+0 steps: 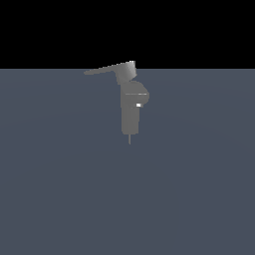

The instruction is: Turn on the faucet by rotating a designated handle.

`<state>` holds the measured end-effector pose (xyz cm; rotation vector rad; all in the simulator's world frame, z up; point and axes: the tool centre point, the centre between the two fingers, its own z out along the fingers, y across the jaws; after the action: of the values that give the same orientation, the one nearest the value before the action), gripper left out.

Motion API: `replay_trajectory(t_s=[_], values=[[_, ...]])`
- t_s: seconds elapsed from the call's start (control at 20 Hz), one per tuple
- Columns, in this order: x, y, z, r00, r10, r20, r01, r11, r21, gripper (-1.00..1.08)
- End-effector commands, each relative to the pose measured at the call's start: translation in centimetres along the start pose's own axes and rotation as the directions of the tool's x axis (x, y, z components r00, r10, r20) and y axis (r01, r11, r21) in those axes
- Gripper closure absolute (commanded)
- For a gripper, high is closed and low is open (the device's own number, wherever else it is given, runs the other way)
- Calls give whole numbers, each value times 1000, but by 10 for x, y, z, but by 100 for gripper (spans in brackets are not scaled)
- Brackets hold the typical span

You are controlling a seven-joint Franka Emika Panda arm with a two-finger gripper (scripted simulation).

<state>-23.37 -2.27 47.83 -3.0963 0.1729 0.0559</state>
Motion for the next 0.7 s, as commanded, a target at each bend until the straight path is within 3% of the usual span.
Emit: replay_trajectory(t_s=[0.0,0.3,0.65], values=[[9,-3,-1,999,38,6,-38,999,3,108],[41,-13,0,987,162,24,-162,987,8,108],[84,-28,6,946,322,48,-322,947,2,108]])
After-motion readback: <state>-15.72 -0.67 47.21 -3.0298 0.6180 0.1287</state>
